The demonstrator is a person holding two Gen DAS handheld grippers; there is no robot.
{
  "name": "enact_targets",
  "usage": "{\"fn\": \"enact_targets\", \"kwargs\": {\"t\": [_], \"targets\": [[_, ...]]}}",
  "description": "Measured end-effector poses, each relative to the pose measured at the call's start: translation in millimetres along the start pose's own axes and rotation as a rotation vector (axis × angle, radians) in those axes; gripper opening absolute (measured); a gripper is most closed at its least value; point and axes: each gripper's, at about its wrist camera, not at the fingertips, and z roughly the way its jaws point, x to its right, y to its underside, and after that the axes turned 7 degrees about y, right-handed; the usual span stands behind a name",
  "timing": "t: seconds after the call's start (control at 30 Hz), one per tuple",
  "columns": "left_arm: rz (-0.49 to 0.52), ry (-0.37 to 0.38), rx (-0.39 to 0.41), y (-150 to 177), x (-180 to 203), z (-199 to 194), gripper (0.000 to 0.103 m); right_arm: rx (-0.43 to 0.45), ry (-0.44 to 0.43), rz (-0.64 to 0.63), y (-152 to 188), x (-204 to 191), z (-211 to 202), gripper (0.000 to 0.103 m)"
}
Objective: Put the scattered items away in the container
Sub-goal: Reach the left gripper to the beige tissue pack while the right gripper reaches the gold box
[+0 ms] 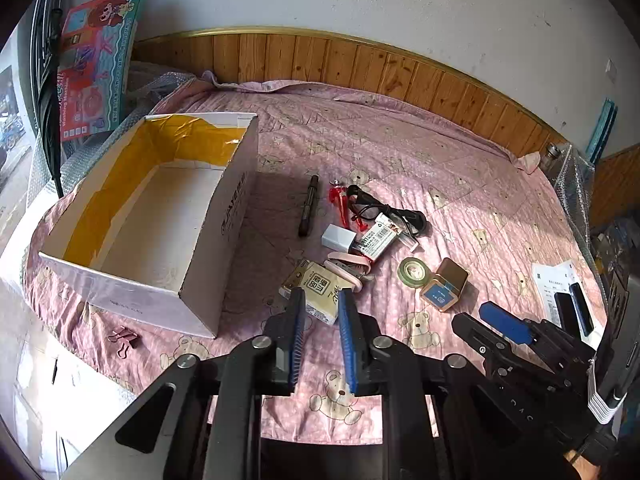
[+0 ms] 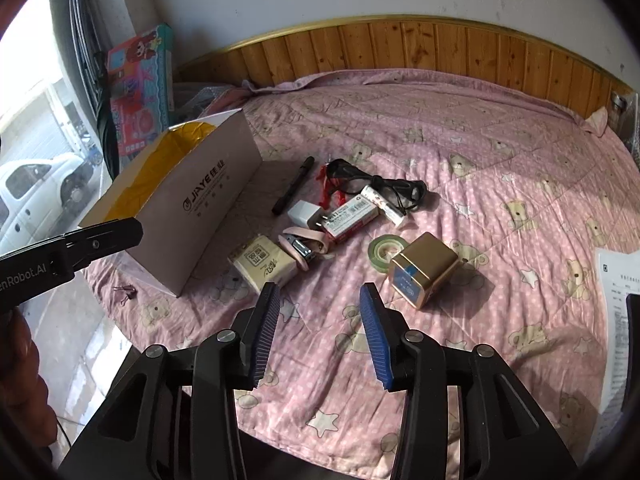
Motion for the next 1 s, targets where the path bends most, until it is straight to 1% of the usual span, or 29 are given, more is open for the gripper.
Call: {"fn": "enact_targets", "kwargs": {"t": [0.07,0.13,0.2,0.43,0.53,0.6,0.7,0.8,0.87,0.93,1.0], "targets": [[0.0,-0.005,-0.011,-2.1,0.9,7.5,0.031,-0.023,-0.016,0.01,0.6,4.3,10.4,0.046],[-0.001,-0.008,-0.024,-4.7,0.9,16.0,0.039,-0.044,-0.019,0.016,0.7,8.2,20.6,0.046],[-0.006,-0.008,-0.039,-7.6,-0.1,25.4,0.044,-0.061,-0.024,0.024,-0.8,13.4,29.8,0.046],[-0.01,-0.011,-0.099,-15.3,-6.1,62.6,0.058,-0.097,-0.011,0.082,-9.1,37.4,57.8,0.046],[-0.015,-0.009,-0.13,-14.0,-11.6,80.1,0.06,-0.116,0.007,0.117,-10.3,51.3,71.5,0.046],[-0.027,0.006,-0.154,-11.4,-16.5,92.5,0.061,-0.133,0.009,0.133,-11.2,57.5,81.5,0.047],[-0.043,0.027,-0.192,-8.2,-22.3,110.3,0.062,-0.116,0.019,0.123,-18.8,59.5,88.6,0.047],[-0.032,0.031,-0.214,-6.2,-21.6,123.5,0.063,-0.104,0.05,0.128,-25.9,63.7,90.0,0.047],[-0.019,0.038,-0.217,-7.0,-20.6,130.1,0.065,-0.117,0.102,0.09,-25.0,65.0,93.3,0.048],[-0.006,0.044,-0.217,-7.2,-20.4,137.4,0.065,-0.11,0.135,0.074,-21.7,68.5,92.1,0.05],[-0.007,0.058,-0.22,-7.0,-22.4,144.7,0.065,-0.102,0.148,0.057,-19.9,70.7,91.6,0.053]]}}
